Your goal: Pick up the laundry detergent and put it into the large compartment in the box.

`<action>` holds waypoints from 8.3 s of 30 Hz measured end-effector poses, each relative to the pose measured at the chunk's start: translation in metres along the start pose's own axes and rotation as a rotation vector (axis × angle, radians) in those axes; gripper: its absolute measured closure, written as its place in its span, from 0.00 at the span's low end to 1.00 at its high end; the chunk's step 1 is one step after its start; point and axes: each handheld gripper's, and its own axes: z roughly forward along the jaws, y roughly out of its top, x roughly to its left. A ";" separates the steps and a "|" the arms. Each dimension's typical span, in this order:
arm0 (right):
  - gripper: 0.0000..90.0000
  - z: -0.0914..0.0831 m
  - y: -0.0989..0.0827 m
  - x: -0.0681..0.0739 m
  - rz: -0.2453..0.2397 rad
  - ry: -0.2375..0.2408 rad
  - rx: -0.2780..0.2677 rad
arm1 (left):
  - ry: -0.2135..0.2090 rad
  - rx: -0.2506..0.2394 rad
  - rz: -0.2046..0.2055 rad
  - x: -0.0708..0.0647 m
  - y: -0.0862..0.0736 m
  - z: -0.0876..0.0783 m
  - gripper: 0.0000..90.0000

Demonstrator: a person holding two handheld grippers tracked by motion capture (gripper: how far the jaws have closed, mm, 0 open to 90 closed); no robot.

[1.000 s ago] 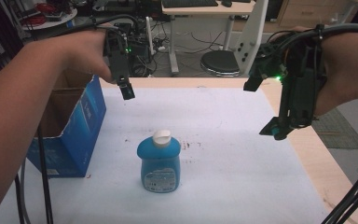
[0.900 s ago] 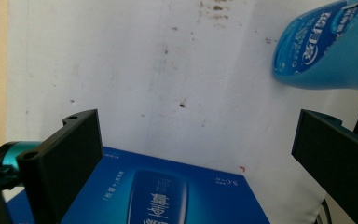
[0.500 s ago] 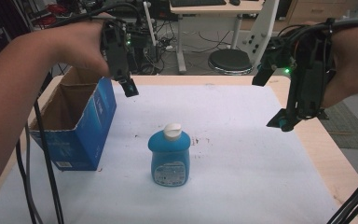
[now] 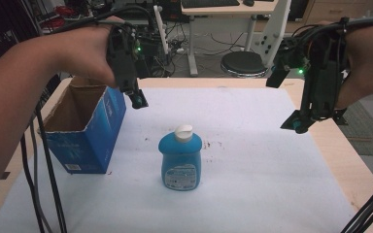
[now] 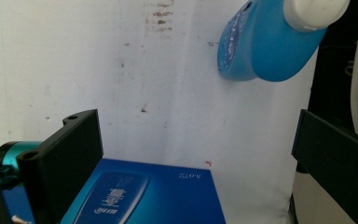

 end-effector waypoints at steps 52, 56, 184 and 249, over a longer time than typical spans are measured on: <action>0.01 -0.002 -0.011 0.002 0.008 -0.011 -0.008 | -0.061 0.022 0.080 -0.057 0.050 0.072 0.02; 0.01 -0.001 -0.011 0.003 0.010 -0.012 -0.010 | -0.059 0.046 0.080 -0.059 0.054 0.079 0.02; 0.01 0.014 -0.008 0.001 0.009 -0.006 -0.015 | -0.006 0.207 0.081 -0.068 0.069 0.112 0.43; 0.01 0.022 0.008 -0.004 -0.030 -0.010 -0.008 | 0.091 0.083 -0.734 0.006 -0.061 -0.120 0.42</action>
